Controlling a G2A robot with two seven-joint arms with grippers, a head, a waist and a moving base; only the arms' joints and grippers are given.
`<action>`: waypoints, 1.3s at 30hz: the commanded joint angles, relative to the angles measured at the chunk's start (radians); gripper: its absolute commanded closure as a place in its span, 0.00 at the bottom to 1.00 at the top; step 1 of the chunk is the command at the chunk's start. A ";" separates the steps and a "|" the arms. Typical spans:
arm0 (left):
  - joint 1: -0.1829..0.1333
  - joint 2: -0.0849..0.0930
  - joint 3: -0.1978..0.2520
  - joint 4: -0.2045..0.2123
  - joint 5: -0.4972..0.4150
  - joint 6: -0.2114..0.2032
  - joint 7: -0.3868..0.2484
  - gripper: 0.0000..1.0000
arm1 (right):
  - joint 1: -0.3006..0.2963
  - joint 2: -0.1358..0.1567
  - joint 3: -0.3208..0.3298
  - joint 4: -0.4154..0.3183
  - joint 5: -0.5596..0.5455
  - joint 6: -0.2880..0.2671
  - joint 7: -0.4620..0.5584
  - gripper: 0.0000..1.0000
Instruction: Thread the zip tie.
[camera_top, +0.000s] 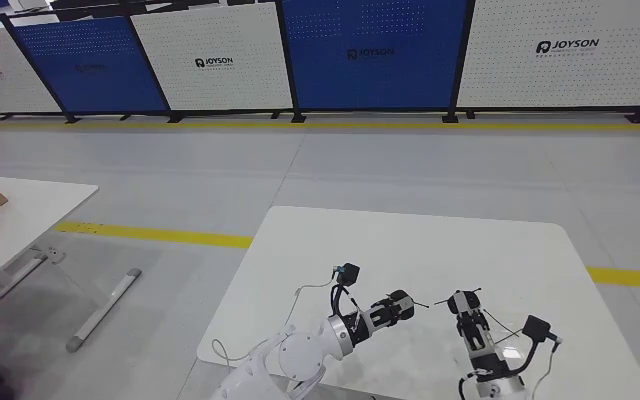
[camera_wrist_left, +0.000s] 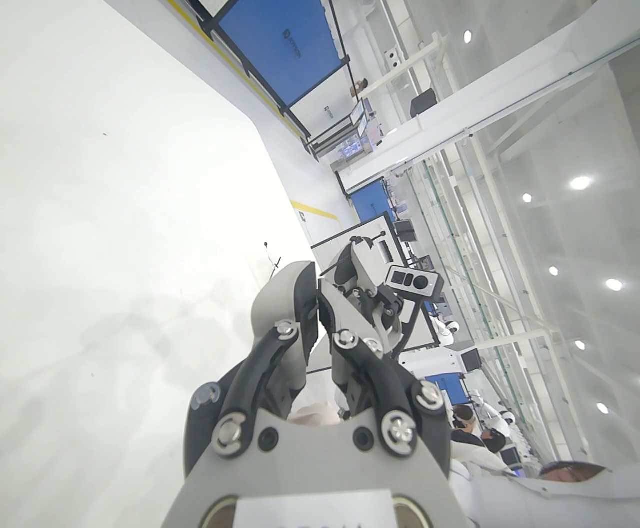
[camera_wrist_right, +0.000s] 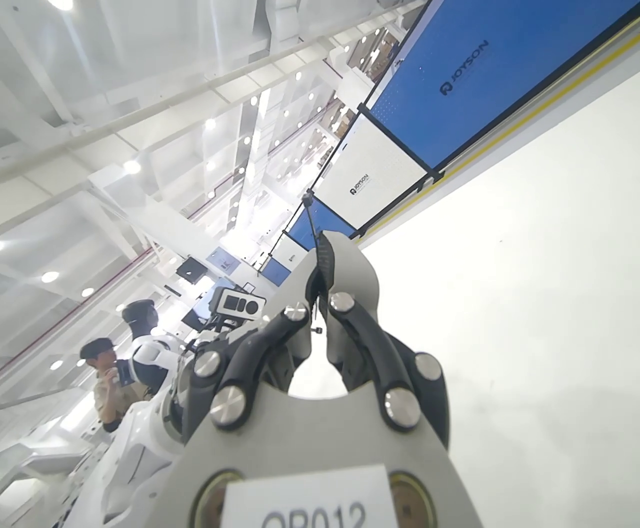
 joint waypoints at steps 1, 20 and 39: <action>0.000 0.000 0.000 0.000 0.000 0.000 0.000 1.00 | -0.002 0.000 0.005 -0.001 0.004 -0.002 0.006 1.00; 0.000 0.000 0.000 0.000 0.000 0.000 0.000 1.00 | 0.017 -0.004 -0.004 0.019 -0.014 0.014 0.050 1.00; 0.000 0.000 0.000 0.000 0.000 0.000 0.000 1.00 | 0.018 -0.010 -0.003 0.017 -0.003 0.003 0.046 1.00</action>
